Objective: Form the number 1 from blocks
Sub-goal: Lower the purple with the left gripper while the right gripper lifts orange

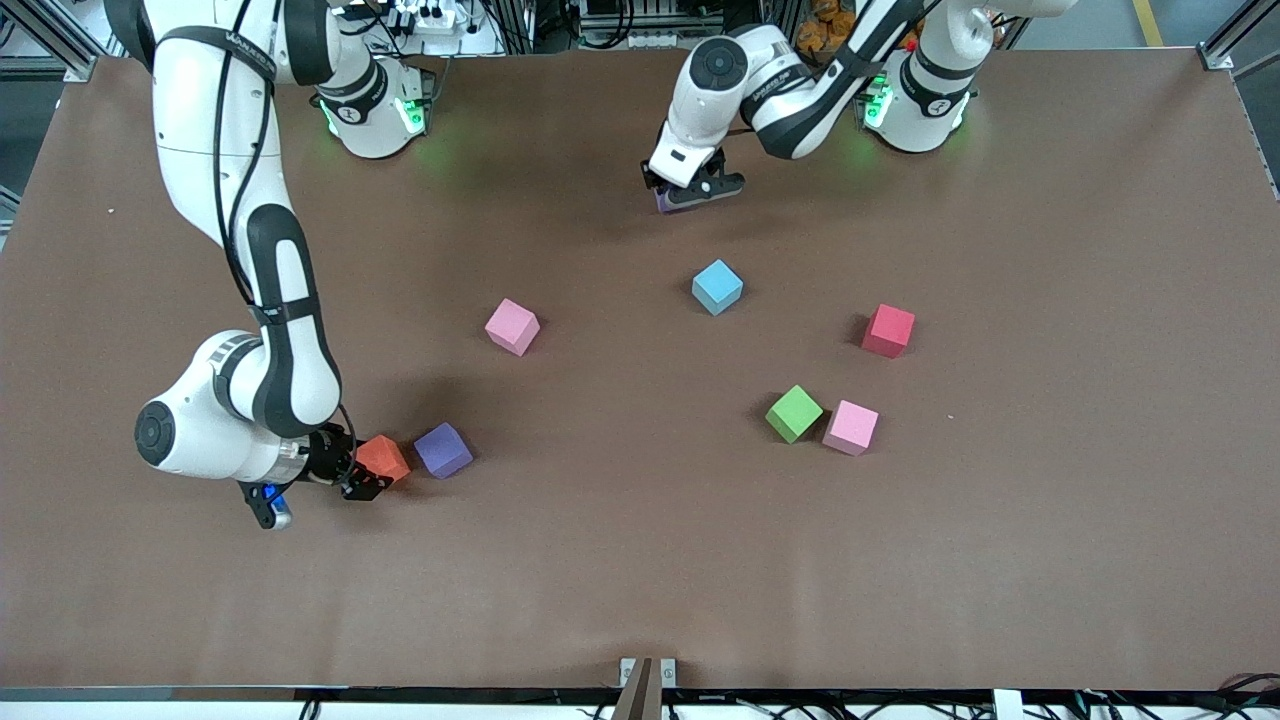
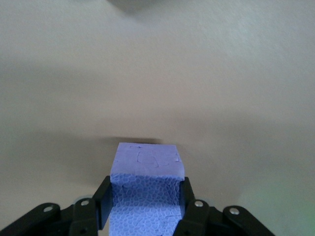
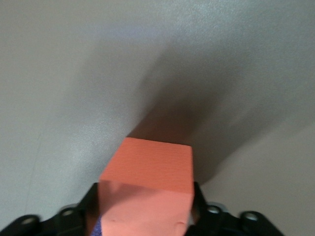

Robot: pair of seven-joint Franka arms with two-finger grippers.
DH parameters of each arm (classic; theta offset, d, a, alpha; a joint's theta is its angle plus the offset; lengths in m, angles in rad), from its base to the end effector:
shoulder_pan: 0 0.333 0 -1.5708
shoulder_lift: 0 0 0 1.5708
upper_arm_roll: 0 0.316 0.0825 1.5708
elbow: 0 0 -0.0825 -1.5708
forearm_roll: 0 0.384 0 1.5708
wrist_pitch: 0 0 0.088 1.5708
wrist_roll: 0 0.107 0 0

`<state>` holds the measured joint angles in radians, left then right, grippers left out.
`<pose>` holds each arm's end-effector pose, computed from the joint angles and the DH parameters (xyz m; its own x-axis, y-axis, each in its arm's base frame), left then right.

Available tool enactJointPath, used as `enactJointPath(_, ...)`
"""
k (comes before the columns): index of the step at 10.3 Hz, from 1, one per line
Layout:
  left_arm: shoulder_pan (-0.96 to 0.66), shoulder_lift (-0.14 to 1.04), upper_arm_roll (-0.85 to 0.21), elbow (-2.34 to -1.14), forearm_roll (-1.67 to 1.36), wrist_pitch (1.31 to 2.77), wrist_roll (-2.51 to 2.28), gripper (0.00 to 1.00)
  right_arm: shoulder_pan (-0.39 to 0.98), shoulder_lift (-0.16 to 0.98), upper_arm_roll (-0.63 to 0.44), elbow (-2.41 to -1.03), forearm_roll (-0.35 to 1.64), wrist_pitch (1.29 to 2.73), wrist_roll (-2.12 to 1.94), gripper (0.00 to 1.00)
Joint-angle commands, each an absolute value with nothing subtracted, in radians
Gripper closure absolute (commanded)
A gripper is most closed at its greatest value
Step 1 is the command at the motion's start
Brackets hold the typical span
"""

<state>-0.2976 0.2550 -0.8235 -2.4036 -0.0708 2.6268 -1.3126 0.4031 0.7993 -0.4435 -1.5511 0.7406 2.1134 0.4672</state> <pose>0.2136 -0.4567 0.2474 0.9448 0.2551 -0.2055 0.2778 -0.9564 0.0899 0.6901 0.0469 0.1986 0.6558 -0.7085 -0.2607 -0.7525 -0.6411 -0.1506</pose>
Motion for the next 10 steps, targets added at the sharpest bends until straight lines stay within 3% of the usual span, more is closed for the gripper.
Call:
enactJointPath(1,-0.29,0.225,-0.88,-2.419,-0.069,2.658,-1.339,1.0,0.416,0.819,-0.465,-1.536,0.767,2.114,0.445,0.57)
enactJointPath(4,-0.298,0.232,-0.917,-2.419,0.009,2.661,-1.339,1.0,0.407,0.802,-0.465,-1.534,0.765,2.109,0.422,0.56)
enactJointPath(6,-0.307,0.242,-0.922,-2.416,0.011,2.661,-1.339,1.0,0.405,0.729,-0.466,-1.56,0.747,2.112,0.297,0.55)
enactJointPath(10,-0.321,0.293,-0.92,-2.407,0.052,2.661,-1.339,1.0,0.397,0.574,-0.414,-1.577,0.371,2.128,0.204,0.55)
